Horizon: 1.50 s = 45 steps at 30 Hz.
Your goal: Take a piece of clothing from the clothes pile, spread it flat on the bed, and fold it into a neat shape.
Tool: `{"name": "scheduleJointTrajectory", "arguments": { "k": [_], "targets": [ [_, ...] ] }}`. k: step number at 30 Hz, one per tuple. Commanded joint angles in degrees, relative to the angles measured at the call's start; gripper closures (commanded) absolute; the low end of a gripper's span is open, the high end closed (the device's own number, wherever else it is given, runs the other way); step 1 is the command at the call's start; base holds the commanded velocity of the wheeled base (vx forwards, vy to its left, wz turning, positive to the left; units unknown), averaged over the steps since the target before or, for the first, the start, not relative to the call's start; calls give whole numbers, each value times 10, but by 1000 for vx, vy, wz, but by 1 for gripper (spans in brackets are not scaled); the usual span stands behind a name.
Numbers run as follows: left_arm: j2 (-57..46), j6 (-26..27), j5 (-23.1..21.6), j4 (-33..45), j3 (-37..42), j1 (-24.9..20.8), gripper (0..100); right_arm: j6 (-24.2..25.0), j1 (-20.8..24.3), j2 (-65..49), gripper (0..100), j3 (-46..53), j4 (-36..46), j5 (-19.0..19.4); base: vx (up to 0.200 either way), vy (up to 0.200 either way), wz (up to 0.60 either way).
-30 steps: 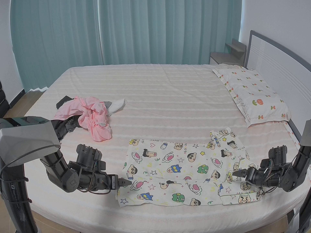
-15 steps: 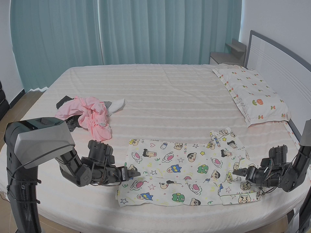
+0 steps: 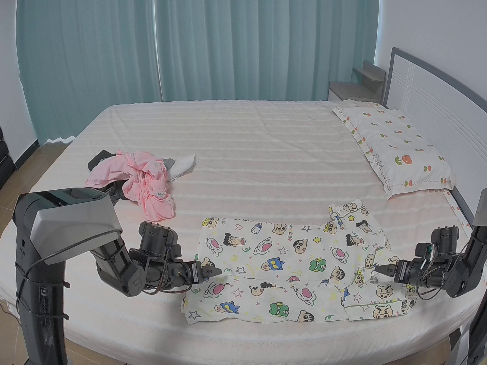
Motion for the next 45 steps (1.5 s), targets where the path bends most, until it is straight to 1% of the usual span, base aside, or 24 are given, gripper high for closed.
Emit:
{"name": "scheduleJointTrajectory", "arguments": {
  "k": [1,3,4,5,9,10,11,12,14,19,21,22,25,26,27,29,31,38,39,45],
  "targets": [
    [9,-2,-7,-26,15,0,0,-49,-38,62,0,-19,5,33,0,0,0],
    [11,-2,-15,-38,19,1,0,-74,-64,76,0,-20,5,83,0,0,0],
    [11,-2,-15,-38,19,1,0,-76,-66,77,0,-21,5,87,0,0,0],
    [11,-2,-19,-44,23,1,0,-99,-88,91,0,-25,5,121,0,0,0],
    [10,-2,-33,-51,25,4,0,-149,-117,129,0,-42,5,163,0,0,0],
    [10,-2,-36,-51,25,4,0,-155,-121,136,0,-45,5,175,0,0,0],
    [10,-2,-36,-51,25,4,0,-155,-121,136,0,-45,5,175,0,0,0],
    [10,-2,-40,-51,25,4,0,-158,-122,143,0,-49,5,194,0,0,0],
    [10,-2,-45,-51,25,4,0,-164,-125,148,0,-51,4,201,0,0,0],
    [9,-2,-58,-52,24,3,0,-210,-126,160,0,-50,4,215,0,0,0],
    [9,-2,-59,-52,24,3,0,-220,-126,163,0,-50,4,223,0,0,0],
    [9,-2,-59,-52,23,3,0,-224,-126,163,100,-50,4,230,0,0,0],
    [9,-2,-59,-52,23,3,0,-227,-126,164,100,-49,4,233,0,0,0],
    [9,-1,-59,-52,23,3,100,-228,-126,163,100,-47,4,241,0,0,0],
    [9,-1,-59,-52,23,3,100,-229,-126,163,100,-47,4,244,0,0,0],
    [9,-1,-59,-52,23,2,100,-230,-130,163,100,-44,3,276,0,0,0],
    [9,0,-59,-52,24,-1,100,-230,-134,163,100,-44,3,289,0,0,0],
    [7,2,-57,-51,26,-9,100,-230,-142,159,100,-44,0,295,0,0,0],
    [6,2,-56,-50,31,-9,100,-229,-144,156,100,-45,-2,303,0,0,0],
    [-25,3,-51,-49,51,-7,100,-225,-150,144,100,-43,-26,311,0,0,0]
  ]
}}
